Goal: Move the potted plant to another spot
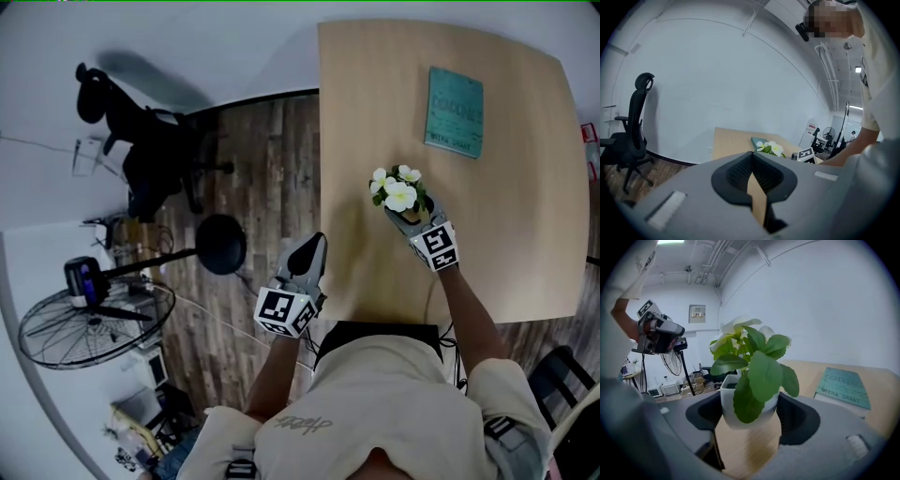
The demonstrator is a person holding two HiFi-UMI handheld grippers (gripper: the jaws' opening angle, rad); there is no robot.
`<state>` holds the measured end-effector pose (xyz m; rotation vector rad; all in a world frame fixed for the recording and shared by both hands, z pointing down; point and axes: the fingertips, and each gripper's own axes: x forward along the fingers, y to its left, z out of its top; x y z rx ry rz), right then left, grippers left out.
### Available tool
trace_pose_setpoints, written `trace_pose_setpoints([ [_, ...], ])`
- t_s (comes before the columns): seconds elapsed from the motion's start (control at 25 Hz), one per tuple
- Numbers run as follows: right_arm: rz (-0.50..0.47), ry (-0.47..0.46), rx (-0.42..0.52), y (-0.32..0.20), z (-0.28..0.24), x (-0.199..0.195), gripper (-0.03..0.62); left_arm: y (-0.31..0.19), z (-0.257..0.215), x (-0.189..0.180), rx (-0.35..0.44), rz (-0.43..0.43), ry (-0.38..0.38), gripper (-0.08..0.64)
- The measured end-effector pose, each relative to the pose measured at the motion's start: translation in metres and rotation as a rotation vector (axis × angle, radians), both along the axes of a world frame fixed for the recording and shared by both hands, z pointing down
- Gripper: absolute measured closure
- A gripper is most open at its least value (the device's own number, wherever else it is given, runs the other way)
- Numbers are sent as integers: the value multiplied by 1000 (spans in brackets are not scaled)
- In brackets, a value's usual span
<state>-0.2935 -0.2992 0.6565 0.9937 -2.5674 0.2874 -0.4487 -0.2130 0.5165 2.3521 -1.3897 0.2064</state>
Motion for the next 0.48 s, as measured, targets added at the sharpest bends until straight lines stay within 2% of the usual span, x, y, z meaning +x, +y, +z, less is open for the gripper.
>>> trace_pose_setpoints([
  [0.48,28,29,-57,-54,37,-45,247,-18,12,-45,-27,-69,20,541],
])
